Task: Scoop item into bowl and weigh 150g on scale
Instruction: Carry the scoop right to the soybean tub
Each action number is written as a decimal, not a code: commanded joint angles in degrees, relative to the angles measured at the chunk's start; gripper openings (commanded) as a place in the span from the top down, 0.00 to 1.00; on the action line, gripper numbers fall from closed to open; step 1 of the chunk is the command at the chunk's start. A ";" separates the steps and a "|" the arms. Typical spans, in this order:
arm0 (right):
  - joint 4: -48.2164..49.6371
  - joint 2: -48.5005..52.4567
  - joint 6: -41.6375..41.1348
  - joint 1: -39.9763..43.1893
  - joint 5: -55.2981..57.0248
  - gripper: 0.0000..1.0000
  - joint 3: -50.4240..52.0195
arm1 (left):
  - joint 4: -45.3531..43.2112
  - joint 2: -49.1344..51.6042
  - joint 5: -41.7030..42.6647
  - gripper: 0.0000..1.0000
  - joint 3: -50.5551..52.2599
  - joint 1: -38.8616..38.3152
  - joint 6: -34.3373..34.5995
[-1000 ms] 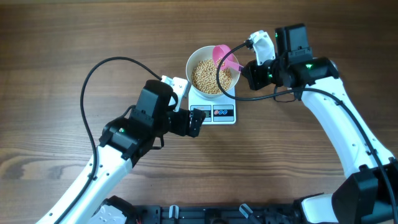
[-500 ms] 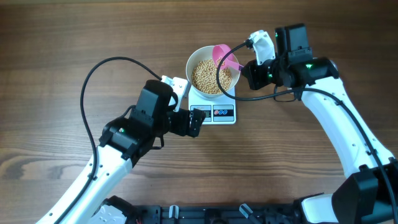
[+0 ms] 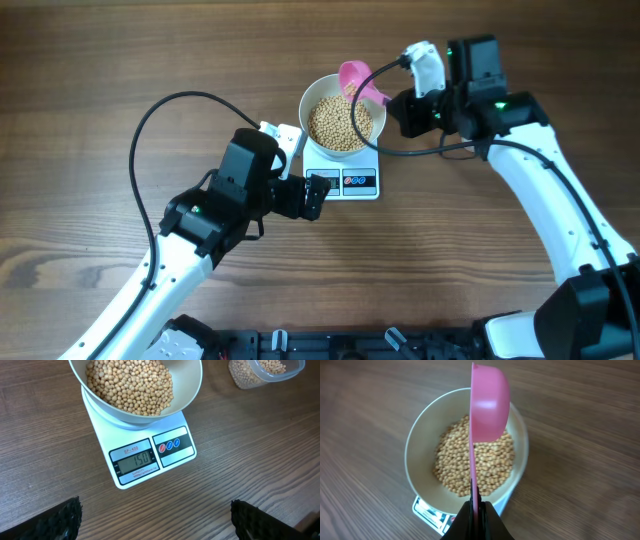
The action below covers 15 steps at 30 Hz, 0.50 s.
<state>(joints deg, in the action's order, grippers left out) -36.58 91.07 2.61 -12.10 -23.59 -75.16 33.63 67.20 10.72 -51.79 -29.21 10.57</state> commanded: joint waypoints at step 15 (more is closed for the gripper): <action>-8.59 -9.92 -8.79 25.09 -0.31 0.96 -1.33 | 0.00 0.09 -0.31 0.00 0.07 -0.24 -1.11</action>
<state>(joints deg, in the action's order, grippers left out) -42.09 81.78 -3.99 10.24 -23.99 -75.26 33.63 67.20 10.74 -51.79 -29.21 10.57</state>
